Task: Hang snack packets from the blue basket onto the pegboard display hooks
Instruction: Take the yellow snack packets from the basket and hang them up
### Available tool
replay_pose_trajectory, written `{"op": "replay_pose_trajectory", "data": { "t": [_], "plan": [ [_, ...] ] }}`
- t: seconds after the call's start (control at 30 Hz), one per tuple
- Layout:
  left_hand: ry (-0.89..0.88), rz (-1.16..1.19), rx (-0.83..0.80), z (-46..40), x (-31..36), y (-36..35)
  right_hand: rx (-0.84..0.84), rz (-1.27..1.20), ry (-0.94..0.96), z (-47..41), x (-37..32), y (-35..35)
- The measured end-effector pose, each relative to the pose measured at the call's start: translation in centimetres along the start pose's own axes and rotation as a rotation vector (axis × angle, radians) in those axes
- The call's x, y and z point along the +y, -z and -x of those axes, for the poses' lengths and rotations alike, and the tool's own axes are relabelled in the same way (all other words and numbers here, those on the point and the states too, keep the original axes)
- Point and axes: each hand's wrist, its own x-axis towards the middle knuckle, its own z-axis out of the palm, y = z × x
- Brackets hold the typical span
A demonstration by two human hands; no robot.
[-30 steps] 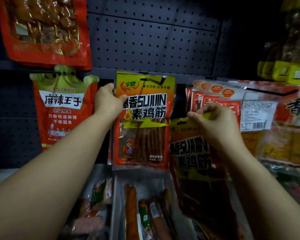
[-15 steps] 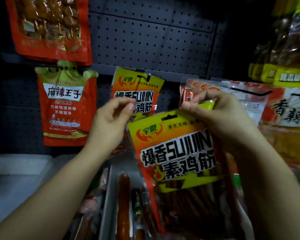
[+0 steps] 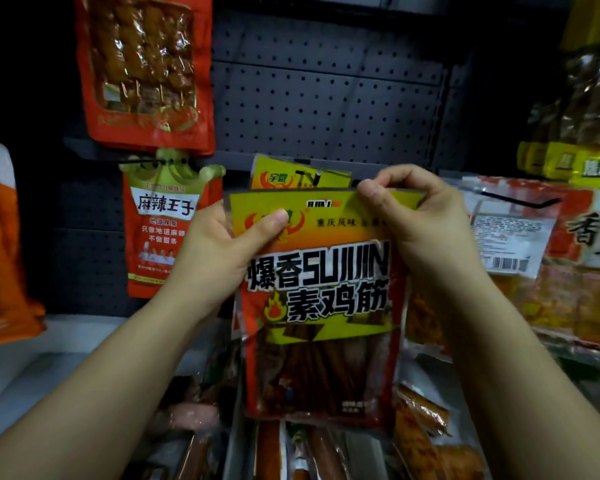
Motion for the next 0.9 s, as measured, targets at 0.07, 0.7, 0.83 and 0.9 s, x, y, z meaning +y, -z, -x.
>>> {"op": "replay_pose_trajectory", "data": {
  "t": [0.07, 0.7, 0.83, 0.9],
  "plan": [
    [-0.033, 0.021, 0.032, -0.3, 0.6, 0.0, 0.012, -0.001, 0.017, -0.4, -0.3, -0.3],
    [-0.045, -0.292, 0.140, -4.0, -1.8, 0.1, 0.021, -0.002, -0.290, -0.5, 4.5, -0.7],
    [0.047, -0.296, 0.092, -5.0, -3.7, 0.4, 0.085, 0.088, -0.387, -0.2, 7.3, -1.3],
    [0.112, -0.348, 0.068, -5.1, -5.1, 0.9, 0.138, 0.097, -0.392, -0.7, 8.3, -1.9]
  ]
}}
